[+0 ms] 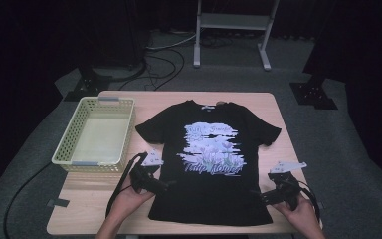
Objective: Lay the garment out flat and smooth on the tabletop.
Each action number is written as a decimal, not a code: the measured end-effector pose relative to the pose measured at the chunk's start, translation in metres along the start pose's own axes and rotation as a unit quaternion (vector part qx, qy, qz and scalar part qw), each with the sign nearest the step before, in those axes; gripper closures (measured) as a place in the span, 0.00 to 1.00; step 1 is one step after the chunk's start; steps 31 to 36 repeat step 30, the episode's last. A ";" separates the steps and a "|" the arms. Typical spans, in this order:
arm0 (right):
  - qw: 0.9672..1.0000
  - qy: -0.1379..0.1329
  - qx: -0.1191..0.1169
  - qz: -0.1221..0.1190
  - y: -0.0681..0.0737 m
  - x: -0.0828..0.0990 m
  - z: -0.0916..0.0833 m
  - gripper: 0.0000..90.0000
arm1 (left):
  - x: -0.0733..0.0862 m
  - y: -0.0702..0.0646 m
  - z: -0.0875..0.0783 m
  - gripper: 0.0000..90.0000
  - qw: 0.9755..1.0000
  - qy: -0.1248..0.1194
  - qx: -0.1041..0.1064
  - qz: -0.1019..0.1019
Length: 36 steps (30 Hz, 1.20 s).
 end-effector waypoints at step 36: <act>0.998 -0.018 0.035 0.042 -0.006 0.058 -0.050 0.00 | 0.046 0.015 -0.048 0.10 0.999 -0.009 -0.034 -0.038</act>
Point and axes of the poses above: each handheld gripper's, and its own axes: z roughly forward along the jaws, x roughly out of its underside, y roughly to its left, the point moved 9 cm from there along z, roughly forward along the jaws, and after that the axes turned 9 degrees about -x, right-handed, at the moved point
